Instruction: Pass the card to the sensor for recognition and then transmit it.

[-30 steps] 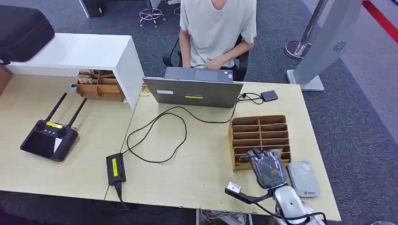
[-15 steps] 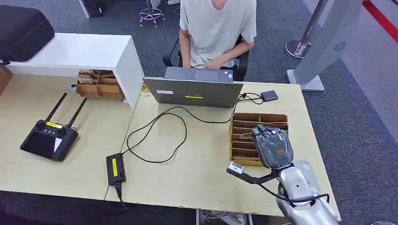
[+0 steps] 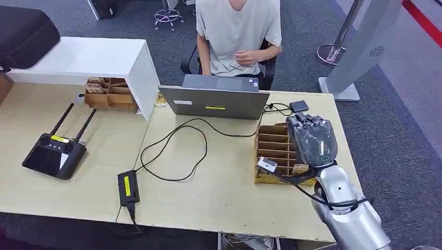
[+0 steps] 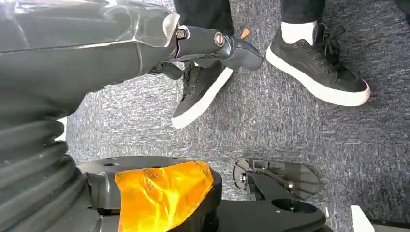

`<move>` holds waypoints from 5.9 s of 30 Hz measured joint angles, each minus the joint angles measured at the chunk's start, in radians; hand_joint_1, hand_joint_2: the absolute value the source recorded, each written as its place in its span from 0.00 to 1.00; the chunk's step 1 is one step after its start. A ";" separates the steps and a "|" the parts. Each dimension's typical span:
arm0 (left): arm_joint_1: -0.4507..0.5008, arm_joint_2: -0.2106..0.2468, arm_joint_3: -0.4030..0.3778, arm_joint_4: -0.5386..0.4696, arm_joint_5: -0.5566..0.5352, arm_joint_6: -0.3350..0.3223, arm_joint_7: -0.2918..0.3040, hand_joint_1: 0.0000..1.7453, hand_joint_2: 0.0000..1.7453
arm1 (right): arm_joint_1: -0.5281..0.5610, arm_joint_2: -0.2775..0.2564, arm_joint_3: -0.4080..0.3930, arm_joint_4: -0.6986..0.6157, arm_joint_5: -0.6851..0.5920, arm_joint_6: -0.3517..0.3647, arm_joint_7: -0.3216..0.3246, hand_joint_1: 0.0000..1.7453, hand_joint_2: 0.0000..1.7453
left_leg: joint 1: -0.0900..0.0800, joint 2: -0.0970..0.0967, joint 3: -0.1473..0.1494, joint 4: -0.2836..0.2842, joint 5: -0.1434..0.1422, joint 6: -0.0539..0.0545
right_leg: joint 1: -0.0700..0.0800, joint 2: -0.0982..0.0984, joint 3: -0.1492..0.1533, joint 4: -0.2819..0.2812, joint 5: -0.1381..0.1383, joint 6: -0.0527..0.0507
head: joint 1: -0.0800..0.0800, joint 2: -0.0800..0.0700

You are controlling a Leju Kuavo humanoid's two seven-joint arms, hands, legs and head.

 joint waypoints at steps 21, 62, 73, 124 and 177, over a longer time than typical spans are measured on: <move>-0.010 -0.003 0.000 0.000 -0.043 0.000 0.023 0.00 1.00 | -0.370 0.091 0.057 0.239 0.068 0.097 0.031 1.00 1.00 | 0.000 0.000 0.000 0.000 0.001 -0.001 | 0.000 0.000 0.000 0.002 0.001 -0.001 | 0.000 0.000; -0.011 -0.006 -0.011 0.000 -0.036 0.000 0.004 0.00 1.00 | -0.480 0.164 0.137 0.413 0.065 0.100 0.040 0.00 1.00 | 0.000 0.000 0.000 0.000 0.001 -0.001 | 0.000 0.000 -0.001 0.001 0.001 -0.001 | 0.000 0.000; -0.010 -0.006 -0.011 0.000 -0.027 0.000 0.004 0.00 1.00 | -0.480 0.163 0.140 0.415 0.063 0.110 0.048 0.00 1.00 | 0.000 0.000 0.000 0.000 0.001 -0.001 | 0.000 0.000 -0.001 0.001 0.001 -0.001 | 0.000 0.000; 0.017 0.010 0.018 0.001 0.097 0.000 -0.047 0.00 1.00 | -0.377 -0.656 -0.159 0.850 -0.098 0.184 0.206 0.00 1.00 | 0.000 -0.015 0.007 0.004 -0.013 0.009 | -0.001 -0.013 0.014 -0.007 -0.009 0.008 | 0.013 0.000; 0.024 0.014 0.057 0.004 0.204 0.000 -0.052 0.00 1.00 | 0.473 -0.354 -0.847 1.055 0.027 0.318 0.376 0.00 1.00 | 0.000 -0.005 0.019 -0.003 -0.016 0.005 | 0.000 -0.004 0.019 -0.006 -0.015 0.004 | 0.009 0.000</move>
